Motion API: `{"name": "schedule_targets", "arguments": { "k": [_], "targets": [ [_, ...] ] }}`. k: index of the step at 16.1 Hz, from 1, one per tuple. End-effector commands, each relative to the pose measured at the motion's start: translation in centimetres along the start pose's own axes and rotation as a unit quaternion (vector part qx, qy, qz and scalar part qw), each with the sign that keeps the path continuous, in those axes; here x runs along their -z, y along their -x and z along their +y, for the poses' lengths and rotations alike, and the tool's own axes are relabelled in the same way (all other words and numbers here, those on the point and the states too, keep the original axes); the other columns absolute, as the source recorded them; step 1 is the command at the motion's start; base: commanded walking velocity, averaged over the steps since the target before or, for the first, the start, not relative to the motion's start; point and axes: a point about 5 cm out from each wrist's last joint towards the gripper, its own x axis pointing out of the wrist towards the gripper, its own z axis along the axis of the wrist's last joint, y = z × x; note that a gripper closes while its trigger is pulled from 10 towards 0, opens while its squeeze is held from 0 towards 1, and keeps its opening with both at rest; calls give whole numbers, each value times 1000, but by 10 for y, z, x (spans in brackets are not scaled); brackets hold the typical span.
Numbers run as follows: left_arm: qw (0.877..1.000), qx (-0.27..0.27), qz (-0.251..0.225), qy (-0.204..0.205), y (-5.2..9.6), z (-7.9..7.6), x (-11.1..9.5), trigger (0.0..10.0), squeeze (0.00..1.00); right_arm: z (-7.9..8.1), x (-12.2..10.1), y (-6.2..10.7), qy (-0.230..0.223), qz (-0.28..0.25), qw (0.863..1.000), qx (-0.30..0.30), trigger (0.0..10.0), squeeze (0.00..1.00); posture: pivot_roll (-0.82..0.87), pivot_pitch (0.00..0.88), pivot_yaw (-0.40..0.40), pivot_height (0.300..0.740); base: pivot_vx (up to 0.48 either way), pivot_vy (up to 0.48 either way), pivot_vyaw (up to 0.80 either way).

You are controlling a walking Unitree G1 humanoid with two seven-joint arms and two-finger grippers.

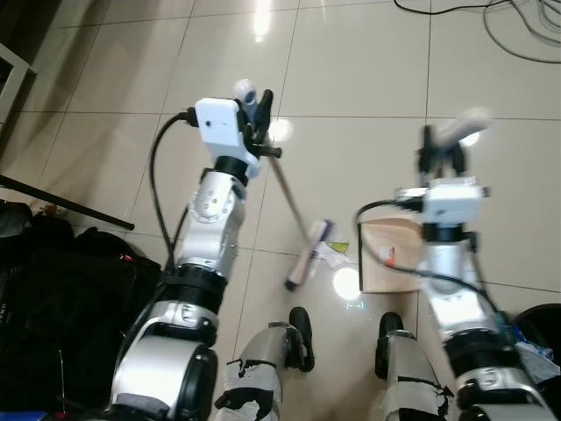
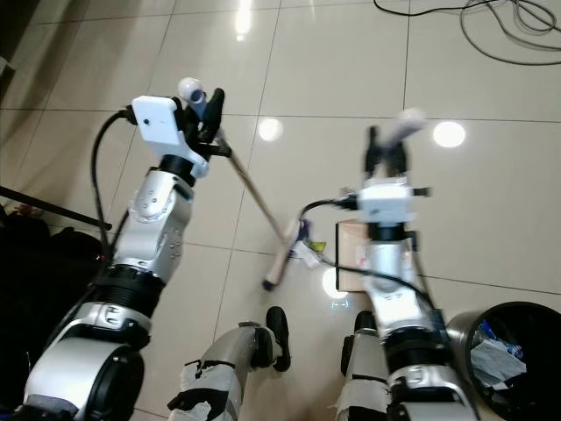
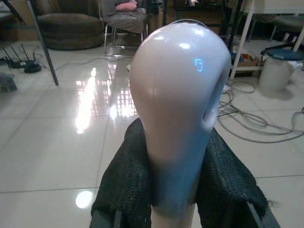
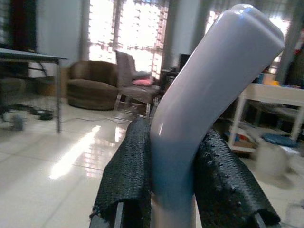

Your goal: Sweep floor

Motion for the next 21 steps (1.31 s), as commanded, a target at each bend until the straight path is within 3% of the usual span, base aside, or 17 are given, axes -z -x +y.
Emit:
{"name": "schedule_targets", "arguments": {
  "k": [1, 3, 4, 7, 9, 11, 12, 13, 15, 18, 21],
  "targets": [
    [999, -25, 13, 27, 3, 7, 6, 10000, 0, 16, -1, 12, -16, 1, 1000, -17, 10000, 0, 255, 425, 300, 740, 0, 0, 0],
    [995, -67, 13, 73, -1, 7, 6, 10000, 0, 28, -5, 21, -29, 5, 999, -17, 10000, 0, 237, 422, 292, 740, 0, 0, 0],
    [988, -105, 5, 116, -7, 7, 3, 10000, 0, 34, -7, 26, -35, 12, 999, -15, 10000, 0, 214, 415, 286, 740, 0, 0, 0],
    [977, -128, -21, 171, -22, 5, -11, 10000, 0, 35, -7, 30, -39, 19, 999, 2, 10000, 0, 182, 400, 268, 740, 0, 0, 0],
    [976, -106, -41, 184, -33, -1, -25, 10000, 0, 34, -7, 32, -40, 22, 999, 7, 10000, 0, 165, 383, 254, 740, 0, 0, 0],
    [989, -37, -47, 137, -41, -6, -36, 10000, 0, 26, -4, 31, -34, 27, 999, 10, 10000, 0, 128, 355, 223, 740, 0, 0, 0],
    [990, -30, -45, 130, -42, -6, -36, 10000, 0, 25, -3, 30, -33, 27, 999, 11, 10000, 0, 128, 355, 223, 740, 0, 0, 0],
    [994, 23, -50, 97, -44, -4, -46, 10000, 0, 19, -4, 27, -29, 24, 999, 17, 10000, 0, 95, 339, 200, 740, 0, 0, 0],
    [994, 69, -60, 62, -46, 5, -58, 10000, 0, 12, -3, 24, -23, 24, 999, 21, 10000, 0, 75, 321, 183, 740, 0, 0, 0],
    [993, 80, -86, 33, -50, 32, -85, 10000, 0, 2, 2, 23, -19, 28, 999, 27, 10000, 0, 54, 269, 155, 740, 0, 0, 0],
    [994, 45, -98, 21, -50, 62, -101, 10000, 0, -6, 2, 23, -30, 38, 998, 39, 10000, 0, 28, 232, 137, 740, 0, 0, 0]
  ]
}}
